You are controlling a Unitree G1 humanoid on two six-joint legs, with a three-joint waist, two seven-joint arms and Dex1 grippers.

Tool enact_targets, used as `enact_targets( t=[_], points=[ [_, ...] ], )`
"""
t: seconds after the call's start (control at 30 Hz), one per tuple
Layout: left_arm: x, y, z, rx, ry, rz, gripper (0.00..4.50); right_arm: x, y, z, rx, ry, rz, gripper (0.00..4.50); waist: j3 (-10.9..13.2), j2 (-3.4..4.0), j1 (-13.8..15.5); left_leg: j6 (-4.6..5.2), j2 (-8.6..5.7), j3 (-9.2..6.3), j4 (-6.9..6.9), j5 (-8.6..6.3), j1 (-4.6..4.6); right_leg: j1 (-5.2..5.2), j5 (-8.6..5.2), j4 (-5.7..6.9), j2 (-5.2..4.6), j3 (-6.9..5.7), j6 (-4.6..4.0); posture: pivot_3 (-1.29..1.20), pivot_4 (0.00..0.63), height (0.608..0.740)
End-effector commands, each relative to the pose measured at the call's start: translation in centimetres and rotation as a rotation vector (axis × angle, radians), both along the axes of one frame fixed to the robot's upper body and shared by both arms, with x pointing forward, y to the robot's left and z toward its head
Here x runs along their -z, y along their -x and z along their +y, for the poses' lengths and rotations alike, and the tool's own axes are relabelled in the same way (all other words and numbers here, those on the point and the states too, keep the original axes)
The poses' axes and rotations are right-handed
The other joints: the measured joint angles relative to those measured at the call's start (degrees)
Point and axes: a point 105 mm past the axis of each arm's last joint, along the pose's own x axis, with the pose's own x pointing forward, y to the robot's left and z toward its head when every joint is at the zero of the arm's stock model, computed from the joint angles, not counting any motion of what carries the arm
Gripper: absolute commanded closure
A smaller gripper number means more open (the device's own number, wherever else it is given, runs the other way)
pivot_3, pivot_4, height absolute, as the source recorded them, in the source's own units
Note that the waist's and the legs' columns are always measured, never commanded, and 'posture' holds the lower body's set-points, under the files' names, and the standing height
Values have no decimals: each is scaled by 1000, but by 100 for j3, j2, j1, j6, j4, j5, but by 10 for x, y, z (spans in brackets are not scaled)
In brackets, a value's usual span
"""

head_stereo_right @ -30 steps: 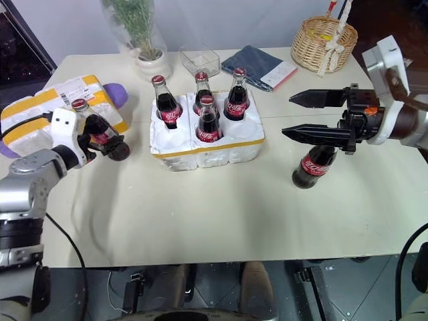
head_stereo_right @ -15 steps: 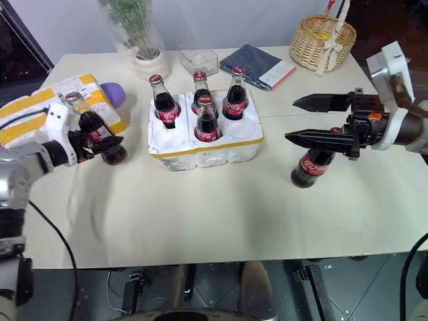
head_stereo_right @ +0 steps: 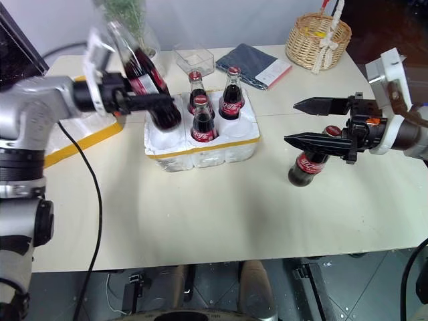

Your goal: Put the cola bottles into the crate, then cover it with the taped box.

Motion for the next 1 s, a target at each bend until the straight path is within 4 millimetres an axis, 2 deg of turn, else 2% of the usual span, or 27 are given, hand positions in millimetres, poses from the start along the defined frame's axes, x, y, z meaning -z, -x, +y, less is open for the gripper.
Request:
enact_targets(
  t=[0.03, 0.23, 0.43, 0.57, 0.67, 0.83, 0.93, 1.0],
  points=[
    [-17, -2, 5, -1, -42, -123, 1649, -11, 8, -1, 10, -1, -58, 0, 0, -1, -28, 0, 0, 0, 0, 0, -2, -1, 0, -1, 0, 0, 0, 0, 150, 737],
    [-7, -1, 11, 14, -106, -137, 1649, -7, 9, -3, 40, -17, -57, 0, -1, 0, -23, 1, 0, 0, 6, 0, -2, 0, 0, 0, 0, 1, 0, 0, 150, 737],
    [-13, 8, 13, 56, -98, -133, 1649, -6, 6, -4, 56, -27, -61, 0, 0, 0, -21, 1, 0, 0, 6, 0, -2, 0, 0, 1, 0, 1, 1, 0, 150, 737],
    [-7, 13, 14, 73, -137, -135, 1649, -7, 4, -3, 58, -31, -65, 0, 0, 0, -19, 1, 0, -1, 4, 0, -3, 0, 0, 0, 0, 1, 1, 0, 150, 737],
    [5, 10, 9, 67, -147, -125, 1649, -7, 4, -4, 57, -31, -68, 0, 0, 0, -6, 1, 0, -1, 8, 0, -4, 1, 0, 0, 0, 1, 1, 0, 150, 737],
    [42, 4, -7, 46, -201, -129, 1649, -4, 3, -6, 54, -24, -66, 0, -1, 1, 15, 1, 0, 0, 9, 0, -3, 2, 0, 1, 0, 1, 1, 0, 150, 737],
    [65, -9, -8, -38, -249, -176, 1649, -2, 2, -7, 59, -26, -69, 0, -3, -2, 35, 1, 0, 0, 9, 0, -4, 4, 0, -2, 0, 2, 1, 0, 150, 737],
    [71, -15, -7, -73, -247, -189, 1649, -2, 1, -8, 62, -28, -71, 0, -8, 5, 121, 1, 0, 0, 11, 0, 2, 12, 1, -2, -1, 2, 1, 0, 150, 737]
  ],
)
